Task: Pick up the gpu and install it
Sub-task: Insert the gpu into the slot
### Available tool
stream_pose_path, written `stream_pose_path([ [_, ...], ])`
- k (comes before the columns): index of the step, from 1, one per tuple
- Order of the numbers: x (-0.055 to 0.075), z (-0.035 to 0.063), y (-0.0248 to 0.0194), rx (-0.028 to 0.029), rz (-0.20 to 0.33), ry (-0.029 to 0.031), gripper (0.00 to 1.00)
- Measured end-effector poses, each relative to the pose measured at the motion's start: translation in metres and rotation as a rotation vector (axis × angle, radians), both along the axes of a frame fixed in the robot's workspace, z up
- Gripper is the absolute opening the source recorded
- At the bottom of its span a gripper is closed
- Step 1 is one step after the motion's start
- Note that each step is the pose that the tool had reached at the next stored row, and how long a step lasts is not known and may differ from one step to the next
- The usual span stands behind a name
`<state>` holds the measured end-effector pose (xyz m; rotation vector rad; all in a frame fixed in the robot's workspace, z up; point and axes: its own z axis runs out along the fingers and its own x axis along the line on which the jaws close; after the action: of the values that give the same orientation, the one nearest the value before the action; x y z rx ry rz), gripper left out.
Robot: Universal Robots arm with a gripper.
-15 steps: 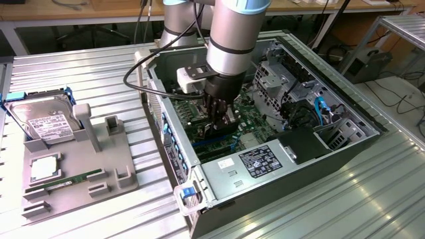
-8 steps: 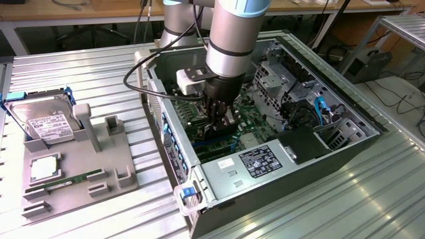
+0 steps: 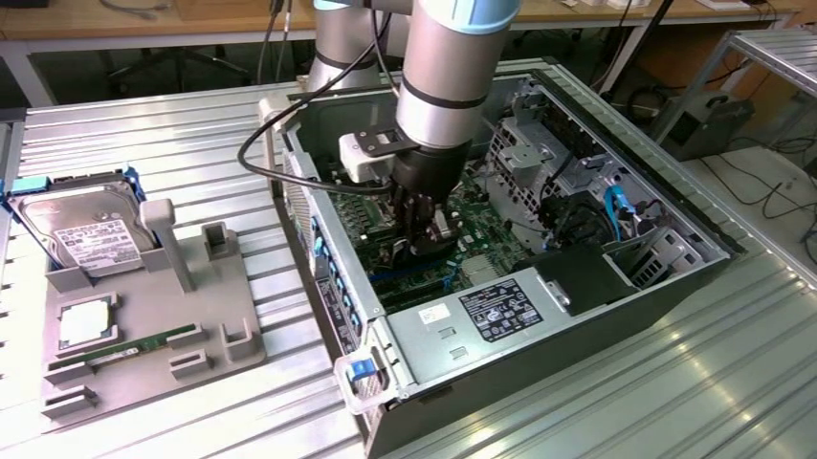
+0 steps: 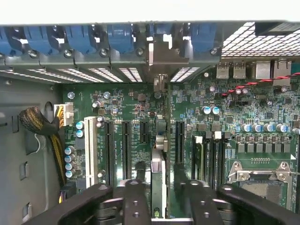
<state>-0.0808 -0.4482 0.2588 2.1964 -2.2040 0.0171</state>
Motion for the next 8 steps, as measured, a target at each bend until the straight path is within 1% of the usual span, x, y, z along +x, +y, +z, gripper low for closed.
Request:
stream_pose_path([
  [1, 0.000, 0.0018, 0.0000, 0.0001, 0.000, -0.0001, 0.40],
  [2, 0.000, 0.0043, 0.0000, 0.0001, 0.000, -0.0001, 0.40],
  [7, 0.000, 0.0225, 0.0001, -0.0002, 0.001, 0.0001, 0.40],
  [8, 0.000, 0.0251, 0.0003, 0.0001, 0.001, -0.0001, 0.38],
])
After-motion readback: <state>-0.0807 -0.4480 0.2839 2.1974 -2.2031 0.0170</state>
